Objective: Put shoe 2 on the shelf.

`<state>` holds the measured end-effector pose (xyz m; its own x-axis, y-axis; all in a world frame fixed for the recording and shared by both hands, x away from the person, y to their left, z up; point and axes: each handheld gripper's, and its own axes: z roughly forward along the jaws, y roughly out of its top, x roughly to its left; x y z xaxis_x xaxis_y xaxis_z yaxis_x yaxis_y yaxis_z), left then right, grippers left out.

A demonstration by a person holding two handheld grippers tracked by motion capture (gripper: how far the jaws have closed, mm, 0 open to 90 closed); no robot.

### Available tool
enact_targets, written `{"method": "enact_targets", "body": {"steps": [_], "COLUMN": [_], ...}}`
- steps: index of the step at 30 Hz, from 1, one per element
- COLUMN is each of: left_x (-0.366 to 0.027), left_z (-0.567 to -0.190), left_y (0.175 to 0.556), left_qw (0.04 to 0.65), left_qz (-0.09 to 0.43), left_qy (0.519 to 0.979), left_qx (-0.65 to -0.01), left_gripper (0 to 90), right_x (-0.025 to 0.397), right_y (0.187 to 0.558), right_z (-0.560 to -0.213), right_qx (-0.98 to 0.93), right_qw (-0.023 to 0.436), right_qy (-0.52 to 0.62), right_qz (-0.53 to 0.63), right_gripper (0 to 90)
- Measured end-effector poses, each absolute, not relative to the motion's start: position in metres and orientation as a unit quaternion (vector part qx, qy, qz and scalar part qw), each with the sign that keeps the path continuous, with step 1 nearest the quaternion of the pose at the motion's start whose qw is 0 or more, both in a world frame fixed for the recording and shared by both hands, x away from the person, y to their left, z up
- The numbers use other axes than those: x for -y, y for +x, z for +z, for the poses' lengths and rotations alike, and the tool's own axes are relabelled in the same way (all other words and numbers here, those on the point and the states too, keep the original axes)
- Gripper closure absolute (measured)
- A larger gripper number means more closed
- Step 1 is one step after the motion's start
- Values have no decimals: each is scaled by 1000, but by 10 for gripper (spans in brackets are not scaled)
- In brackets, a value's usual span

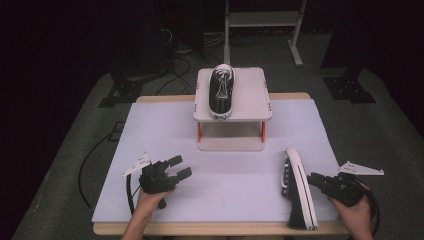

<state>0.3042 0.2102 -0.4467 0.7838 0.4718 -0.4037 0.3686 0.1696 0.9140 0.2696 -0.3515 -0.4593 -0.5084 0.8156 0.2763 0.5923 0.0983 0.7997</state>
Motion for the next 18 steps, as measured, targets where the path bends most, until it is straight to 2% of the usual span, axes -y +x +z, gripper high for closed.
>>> {"method": "enact_targets", "body": {"steps": [7,14,18], "left_x": [-211,-210,-210], "left_z": [-446,-444,-445], "left_y": [304,304,304], "left_qw": [689,689,689], "left_qz": [42,45,44], "left_qy": [647,650,650], "left_qx": [-324,-318,-318], "left_gripper": [186,185,185], "right_x": [351,338,327], "right_y": [265,256,255], "right_z": [-456,-422,-408], "right_qx": [-732,-734,-734], "right_qw": [122,151,146], "right_qy": [481,450,425], "right_qz": [466,486,509], "right_gripper": [664,645,646]}}
